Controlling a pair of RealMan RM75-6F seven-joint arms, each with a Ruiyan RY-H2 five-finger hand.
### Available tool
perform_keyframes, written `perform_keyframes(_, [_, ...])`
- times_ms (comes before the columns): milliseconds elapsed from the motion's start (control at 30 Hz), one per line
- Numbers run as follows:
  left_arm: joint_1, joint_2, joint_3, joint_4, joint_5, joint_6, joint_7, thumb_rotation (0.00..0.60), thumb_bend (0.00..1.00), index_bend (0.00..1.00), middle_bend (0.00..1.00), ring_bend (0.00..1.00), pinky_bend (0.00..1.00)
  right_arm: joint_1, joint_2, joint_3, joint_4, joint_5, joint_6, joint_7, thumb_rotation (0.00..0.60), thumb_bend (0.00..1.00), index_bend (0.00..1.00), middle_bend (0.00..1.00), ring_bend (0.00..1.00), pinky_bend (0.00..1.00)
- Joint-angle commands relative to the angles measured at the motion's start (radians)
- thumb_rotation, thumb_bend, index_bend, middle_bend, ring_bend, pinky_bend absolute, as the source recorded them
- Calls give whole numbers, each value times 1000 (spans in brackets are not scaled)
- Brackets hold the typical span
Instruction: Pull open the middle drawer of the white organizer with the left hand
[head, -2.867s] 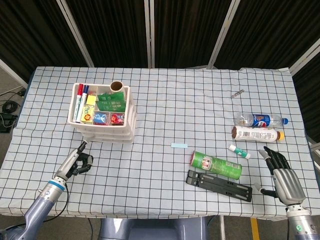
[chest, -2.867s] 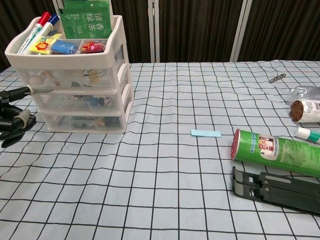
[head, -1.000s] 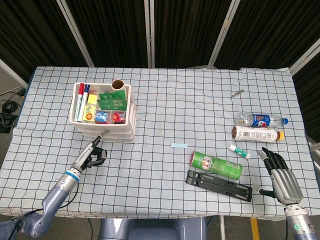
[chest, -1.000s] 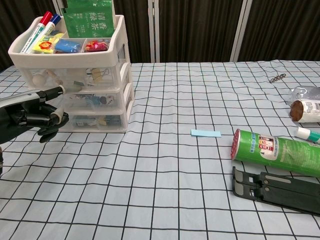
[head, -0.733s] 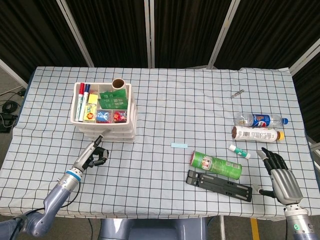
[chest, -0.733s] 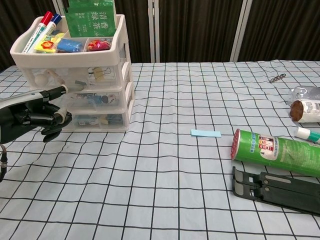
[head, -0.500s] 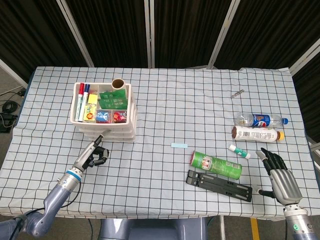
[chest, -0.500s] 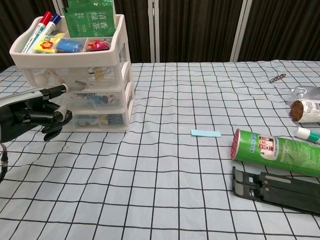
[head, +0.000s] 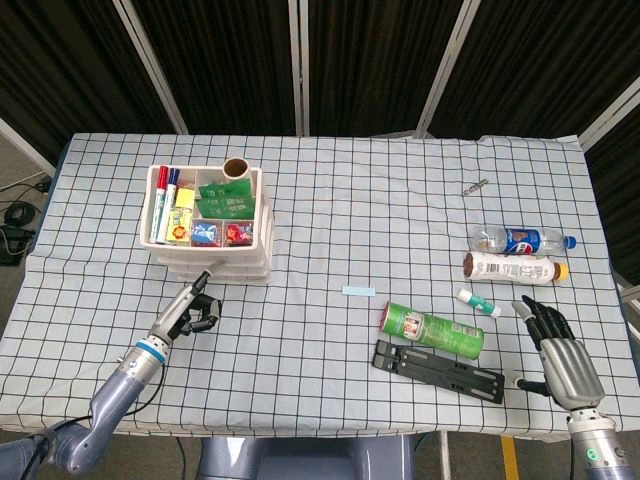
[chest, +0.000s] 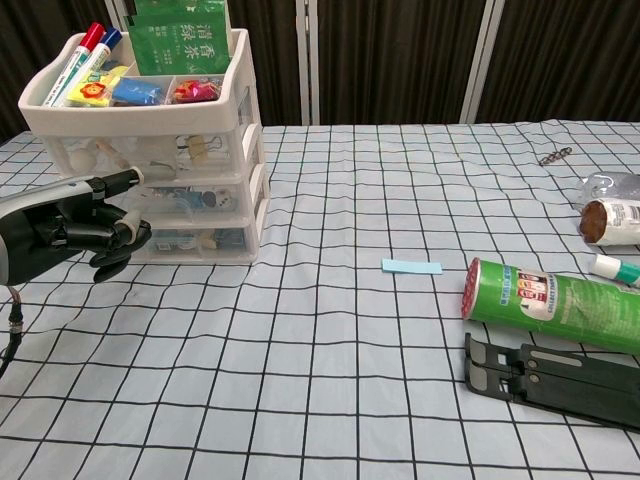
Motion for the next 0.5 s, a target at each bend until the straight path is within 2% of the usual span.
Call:
perform_keyframes(33, [-2, 0, -1, 0, 0, 0, 2, 600, 779, 14, 804, 828, 765, 0, 1, 0, 0, 0, 1, 1, 600, 113, 38, 0, 0, 0])
perform_keyframes(267, [-9, 3, -8, -1, -4, -2, 4, 600, 780, 17, 804, 828, 765, 0, -1, -1, 0, -1, -1, -2, 600, 113, 38, 0, 0, 0])
perform_keyframes(500, [-18, 0, -5, -2, -5, -12, 8, 600, 779, 62, 804, 828, 765, 0, -1, 0, 0, 1, 0, -2, 600, 113, 38, 0, 0, 0])
